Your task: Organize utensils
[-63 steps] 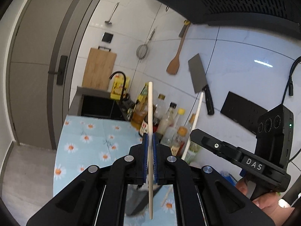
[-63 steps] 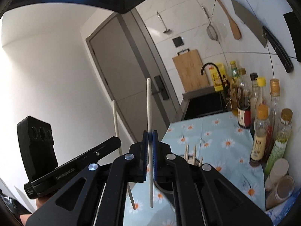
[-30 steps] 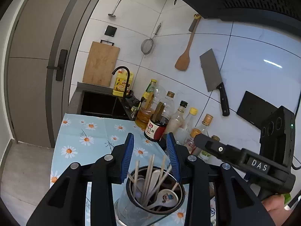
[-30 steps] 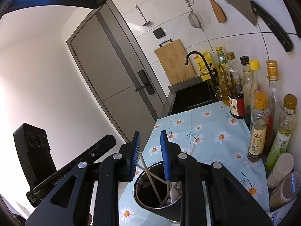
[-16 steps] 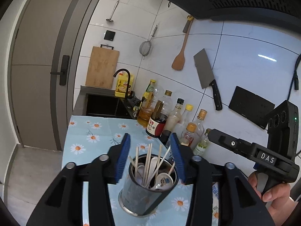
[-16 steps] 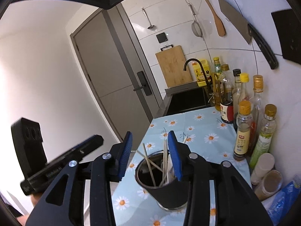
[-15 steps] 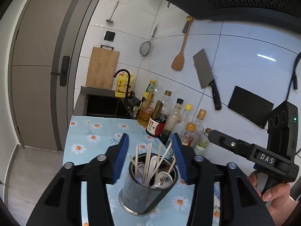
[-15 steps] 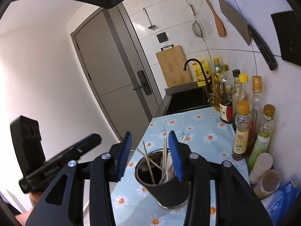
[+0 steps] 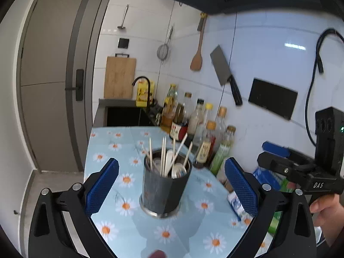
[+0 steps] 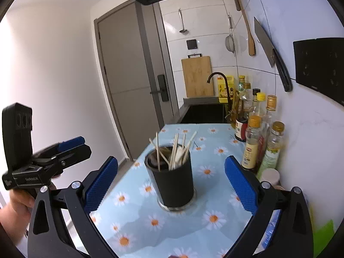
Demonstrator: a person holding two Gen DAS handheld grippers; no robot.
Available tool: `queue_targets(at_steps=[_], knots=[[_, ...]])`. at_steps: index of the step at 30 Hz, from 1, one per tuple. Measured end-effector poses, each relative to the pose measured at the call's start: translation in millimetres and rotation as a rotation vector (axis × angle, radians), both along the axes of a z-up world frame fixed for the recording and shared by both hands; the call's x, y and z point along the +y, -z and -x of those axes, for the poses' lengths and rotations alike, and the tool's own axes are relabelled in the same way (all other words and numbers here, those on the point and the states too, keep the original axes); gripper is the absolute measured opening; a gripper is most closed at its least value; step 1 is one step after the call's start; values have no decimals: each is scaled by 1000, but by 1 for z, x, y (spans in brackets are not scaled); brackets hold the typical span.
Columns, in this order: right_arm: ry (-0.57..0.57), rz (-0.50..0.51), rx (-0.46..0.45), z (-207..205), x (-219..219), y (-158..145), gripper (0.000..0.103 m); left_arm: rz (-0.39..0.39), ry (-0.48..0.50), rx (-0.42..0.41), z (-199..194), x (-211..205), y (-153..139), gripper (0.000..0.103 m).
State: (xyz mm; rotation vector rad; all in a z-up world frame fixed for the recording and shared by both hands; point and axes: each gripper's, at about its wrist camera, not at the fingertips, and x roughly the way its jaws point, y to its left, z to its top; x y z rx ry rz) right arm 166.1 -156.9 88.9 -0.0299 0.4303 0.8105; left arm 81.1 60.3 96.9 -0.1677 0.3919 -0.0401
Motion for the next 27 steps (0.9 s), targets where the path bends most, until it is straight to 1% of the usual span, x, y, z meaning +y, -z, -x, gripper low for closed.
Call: queue_targets(at_steps=[3, 6, 11, 15, 19, 22, 27], knots=[[-9, 28, 33, 7, -9, 7, 98, -9, -9, 40, 12, -12, 7, 96], [-17, 27, 50, 14, -21, 15, 98, -30, -40, 69, 24, -23, 16, 96], [-37, 42, 82, 23, -34, 26, 98, -14, -63, 135, 40, -36, 35, 96], [-55, 69, 96, 32, -38, 39, 98, -23, -82, 154, 52, -45, 45, 96], [-61, 79, 111, 41, -42, 50, 98, -9, -93, 171, 63, -51, 56, 96], [-73, 86, 124, 47, -43, 58, 98, -20, -99, 178, 69, -57, 63, 96], [-89, 113, 144, 55, -45, 72, 98, -5, -107, 210, 74, -63, 75, 96]])
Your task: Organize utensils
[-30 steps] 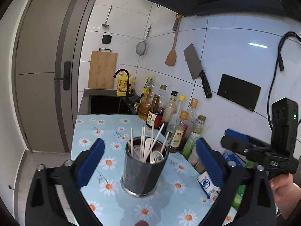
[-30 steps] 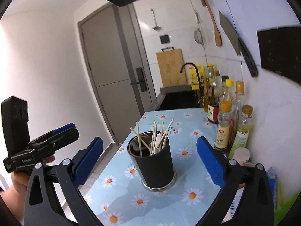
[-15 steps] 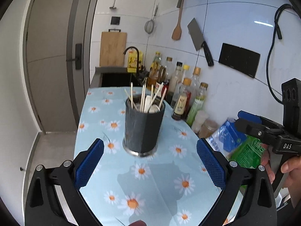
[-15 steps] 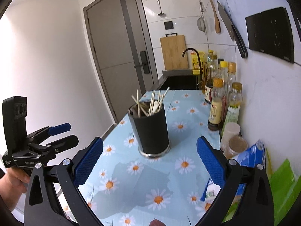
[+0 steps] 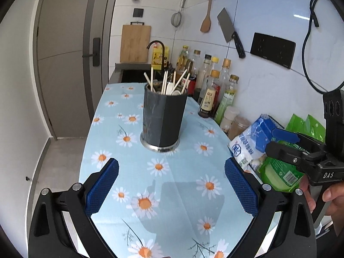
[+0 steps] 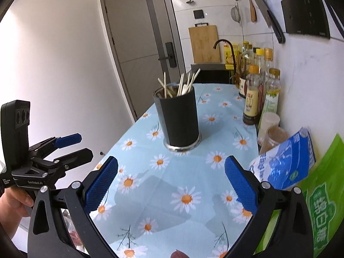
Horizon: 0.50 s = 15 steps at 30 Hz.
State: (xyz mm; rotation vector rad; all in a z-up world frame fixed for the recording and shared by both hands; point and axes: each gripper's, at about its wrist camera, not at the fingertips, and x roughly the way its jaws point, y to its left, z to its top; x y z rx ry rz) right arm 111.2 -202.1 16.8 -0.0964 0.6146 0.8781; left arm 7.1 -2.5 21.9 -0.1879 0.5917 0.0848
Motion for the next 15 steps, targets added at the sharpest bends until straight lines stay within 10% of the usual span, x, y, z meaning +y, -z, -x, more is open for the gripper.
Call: queue_targets(at_steps=[15], knots=[[-18, 28, 51, 2, -7, 28, 98, 18, -2, 66, 4, -13, 27, 96]])
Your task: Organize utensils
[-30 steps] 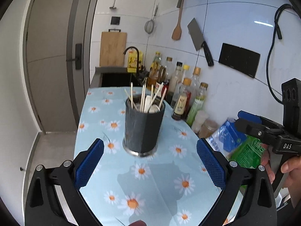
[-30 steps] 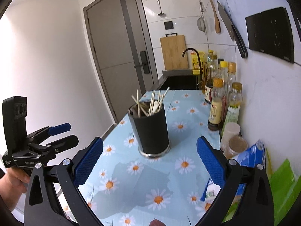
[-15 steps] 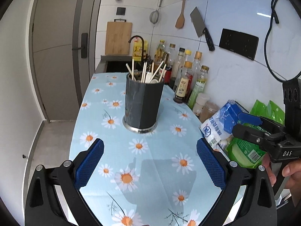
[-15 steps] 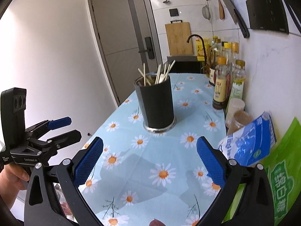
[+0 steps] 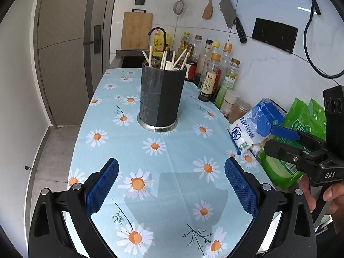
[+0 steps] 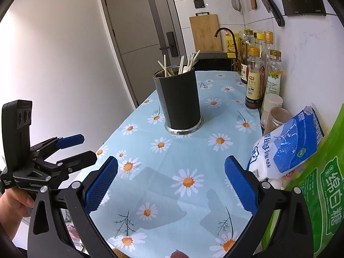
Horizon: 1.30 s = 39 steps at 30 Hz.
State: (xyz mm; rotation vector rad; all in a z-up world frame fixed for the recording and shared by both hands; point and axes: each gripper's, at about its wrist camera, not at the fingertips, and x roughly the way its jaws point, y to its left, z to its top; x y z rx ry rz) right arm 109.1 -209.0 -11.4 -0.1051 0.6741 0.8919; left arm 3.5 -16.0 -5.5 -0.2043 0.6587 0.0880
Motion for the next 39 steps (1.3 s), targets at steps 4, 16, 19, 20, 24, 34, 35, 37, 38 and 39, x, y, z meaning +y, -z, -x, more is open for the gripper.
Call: queue_targets(at_steps=[4, 16, 19, 20, 24, 34, 35, 37, 38, 39], knots=[[10, -1, 16, -2, -2, 4, 98, -1, 2, 7, 1, -1, 2, 96], [5, 7, 18, -2, -4, 6, 98, 2, 15, 20, 0, -6, 5, 96], [9, 7, 22, -3, -5, 7, 98, 6, 15, 22, 0, -8, 5, 96], [10, 6, 22, -3, -5, 7, 98, 6, 17, 23, 0, -8, 5, 96], [11, 8, 26, -1, -5, 8, 98, 3, 20, 26, -1, -9, 6, 96], [9, 13, 37, 0, -6, 12, 98, 6, 20, 38, 0, -14, 8, 96], [8, 15, 37, 1, -6, 12, 98, 5, 18, 38, 0, -14, 8, 96], [6, 18, 35, 0, -6, 13, 98, 7, 15, 39, 0, -14, 8, 96], [6, 19, 36, 0, -6, 13, 98, 7, 15, 38, 0, -14, 8, 96], [5, 20, 37, 0, -6, 13, 98, 8, 15, 39, 0, -14, 8, 96]])
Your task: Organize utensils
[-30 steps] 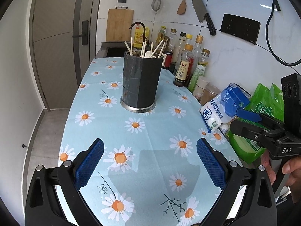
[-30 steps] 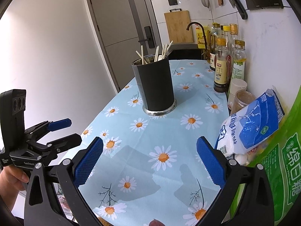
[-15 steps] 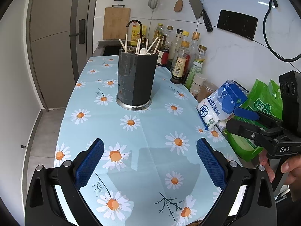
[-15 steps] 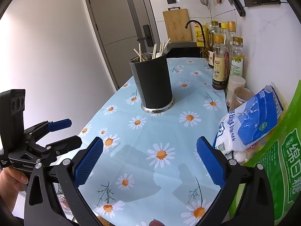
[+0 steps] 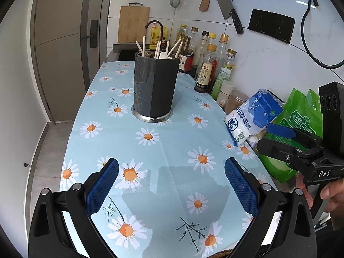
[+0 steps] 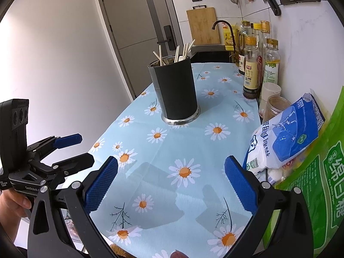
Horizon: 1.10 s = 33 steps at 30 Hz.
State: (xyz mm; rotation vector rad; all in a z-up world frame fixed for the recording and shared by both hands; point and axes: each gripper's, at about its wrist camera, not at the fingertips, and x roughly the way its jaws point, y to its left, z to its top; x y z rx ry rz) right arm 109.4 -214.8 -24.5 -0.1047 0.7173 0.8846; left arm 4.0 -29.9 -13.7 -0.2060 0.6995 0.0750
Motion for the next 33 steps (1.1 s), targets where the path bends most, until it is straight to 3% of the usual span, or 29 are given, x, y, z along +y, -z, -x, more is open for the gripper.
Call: queue_targets(at_steps=[33], knots=[[-10, 19, 15, 3, 0, 5, 98, 8, 5, 26, -2, -2, 3, 96]])
